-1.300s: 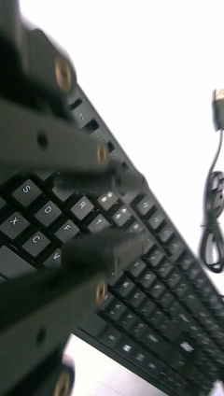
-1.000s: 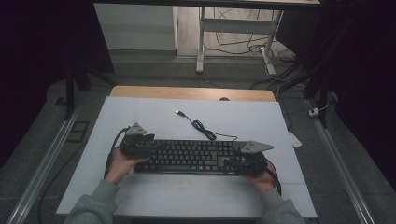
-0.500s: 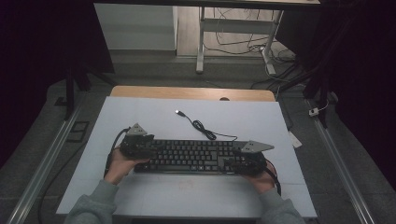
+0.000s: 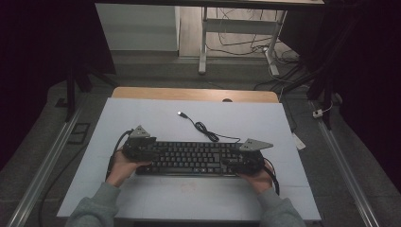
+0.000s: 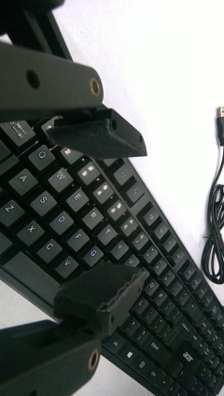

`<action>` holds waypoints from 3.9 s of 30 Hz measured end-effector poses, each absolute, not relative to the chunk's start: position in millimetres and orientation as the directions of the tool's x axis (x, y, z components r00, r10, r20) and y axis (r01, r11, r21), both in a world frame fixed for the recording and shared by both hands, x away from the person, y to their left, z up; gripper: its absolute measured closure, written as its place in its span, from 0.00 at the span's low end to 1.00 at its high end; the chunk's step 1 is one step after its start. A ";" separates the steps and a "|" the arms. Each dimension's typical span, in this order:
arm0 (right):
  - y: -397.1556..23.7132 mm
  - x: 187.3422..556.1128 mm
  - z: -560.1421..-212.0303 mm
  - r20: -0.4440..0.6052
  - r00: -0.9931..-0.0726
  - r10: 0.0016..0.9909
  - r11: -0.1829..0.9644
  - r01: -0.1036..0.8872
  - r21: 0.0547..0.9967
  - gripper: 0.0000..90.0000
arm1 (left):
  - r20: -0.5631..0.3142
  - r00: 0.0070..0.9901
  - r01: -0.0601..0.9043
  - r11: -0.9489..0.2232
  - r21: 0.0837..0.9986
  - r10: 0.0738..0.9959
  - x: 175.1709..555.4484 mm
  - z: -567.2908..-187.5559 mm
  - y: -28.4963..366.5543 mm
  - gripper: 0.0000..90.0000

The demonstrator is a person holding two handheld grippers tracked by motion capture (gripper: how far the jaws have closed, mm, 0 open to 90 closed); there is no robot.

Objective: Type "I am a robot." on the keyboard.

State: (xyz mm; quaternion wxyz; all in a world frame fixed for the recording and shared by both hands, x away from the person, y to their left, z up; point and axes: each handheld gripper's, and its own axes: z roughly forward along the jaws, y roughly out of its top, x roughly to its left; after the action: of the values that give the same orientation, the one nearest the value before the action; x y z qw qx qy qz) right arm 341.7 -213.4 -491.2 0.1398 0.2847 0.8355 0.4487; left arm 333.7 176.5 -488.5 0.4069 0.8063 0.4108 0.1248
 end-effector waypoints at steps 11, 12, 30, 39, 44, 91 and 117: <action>-197.1 344.7 -486.3 0.016 -0.815 0.580 0.441 0.330 0.834 0.59 | -0.126 0.637 0.563 -0.348 0.749 0.761 334.0 -490.5 174.7 0.39; -196.2 345.1 -485.3 0.017 -0.815 0.579 0.443 0.333 0.832 0.62 | -0.125 0.637 0.564 -0.350 0.748 0.760 334.0 -490.6 174.6 0.39; -150.8 361.0 -476.3 0.053 -0.844 0.533 0.472 0.349 0.809 0.99 | -0.115 0.651 0.561 -0.373 0.739 0.750 332.4 -492.3 168.0 0.38; -123.9 372.0 -492.5 0.058 -0.860 0.507 0.504 0.350 0.790 1.00 | -0.113 0.650 0.560 -0.374 0.739 0.751 333.2 -492.7 168.0 0.38; -107.5 377.5 -500.8 0.050 -0.869 0.492 0.531 0.345 0.774 1.00 | -0.112 0.651 0.558 -0.374 0.741 0.750 332.6 -492.2 168.4 0.38; -166.0 359.3 -496.2 0.044 -0.824 0.565 0.465 0.363 0.808 0.55 | -0.105 0.631 0.565 -0.362 0.741 0.769 331.6 -492.1 176.0 0.37; -203.0 346.9 -498.5 0.027 -0.812 0.583 0.454 0.353 0.818 0.51 | -0.120 0.635 0.542 -0.329 0.773 0.763 324.9 -485.4 176.9 0.41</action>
State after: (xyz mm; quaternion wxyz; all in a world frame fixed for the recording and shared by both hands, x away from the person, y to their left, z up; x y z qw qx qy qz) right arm 346.9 -203.0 -498.5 0.1299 0.2780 0.8426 0.4426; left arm 324.9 176.9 -485.4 0.4133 0.8042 0.4056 0.1338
